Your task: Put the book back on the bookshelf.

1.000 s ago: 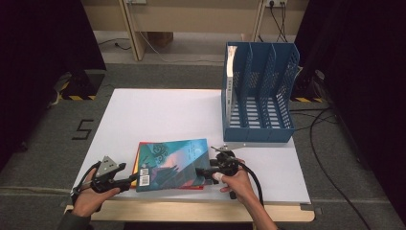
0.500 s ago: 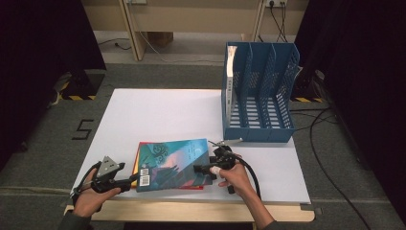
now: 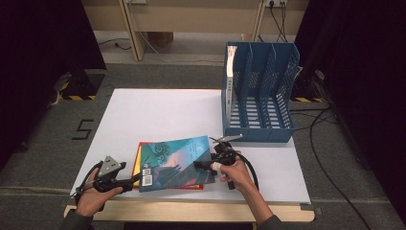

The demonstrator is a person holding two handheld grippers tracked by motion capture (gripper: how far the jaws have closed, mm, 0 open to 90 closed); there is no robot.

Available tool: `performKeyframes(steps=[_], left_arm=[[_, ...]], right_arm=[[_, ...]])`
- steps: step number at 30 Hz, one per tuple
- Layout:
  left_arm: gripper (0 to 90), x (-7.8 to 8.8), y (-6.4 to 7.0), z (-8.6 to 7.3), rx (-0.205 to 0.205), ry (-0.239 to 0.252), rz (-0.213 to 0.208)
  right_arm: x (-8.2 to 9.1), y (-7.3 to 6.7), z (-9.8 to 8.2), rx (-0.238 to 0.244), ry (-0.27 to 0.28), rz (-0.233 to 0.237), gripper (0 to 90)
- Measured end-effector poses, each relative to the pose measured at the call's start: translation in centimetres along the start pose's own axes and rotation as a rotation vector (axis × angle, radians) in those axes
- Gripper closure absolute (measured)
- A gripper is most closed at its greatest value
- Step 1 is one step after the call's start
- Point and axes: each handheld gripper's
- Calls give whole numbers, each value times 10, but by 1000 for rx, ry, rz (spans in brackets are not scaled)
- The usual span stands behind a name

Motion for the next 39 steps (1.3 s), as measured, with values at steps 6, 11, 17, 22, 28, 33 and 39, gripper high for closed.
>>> performKeyframes(steps=[6, 11, 17, 22, 28, 33, 39], left_arm=[[273, -3, 1, 2, 3, 3, -17], [273, -4, 1, 2, 7, 6, -25], [270, -7, 3, 2, 20, 22, -43], [251, -10, 7, 7, -5, 25, -26], [224, -12, 10, 8, -12, 24, -17], [200, -13, 10, 8, -13, 31, -7], [177, -15, 10, 7, -21, 31, 0]], right_arm=[[12, 7, -1, -12, 82, 38, 481], [2, 25, -4, -82, 103, 163, 543], [8, 21, 1, -75, 130, 164, 665], [33, 10, 14, -24, 173, 152, 703], [48, 0, 37, -7, 98, 154, 697], [59, -20, 58, 46, 50, 106, 697], [72, -56, 81, 152, 18, 96, 691]])
Point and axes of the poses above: each handheld gripper's, and its own axes: x roughly backward along the jaws, z roughly out of its top, y roughly to its right, and after that the axes turned 15 degrees about -y, right-handed
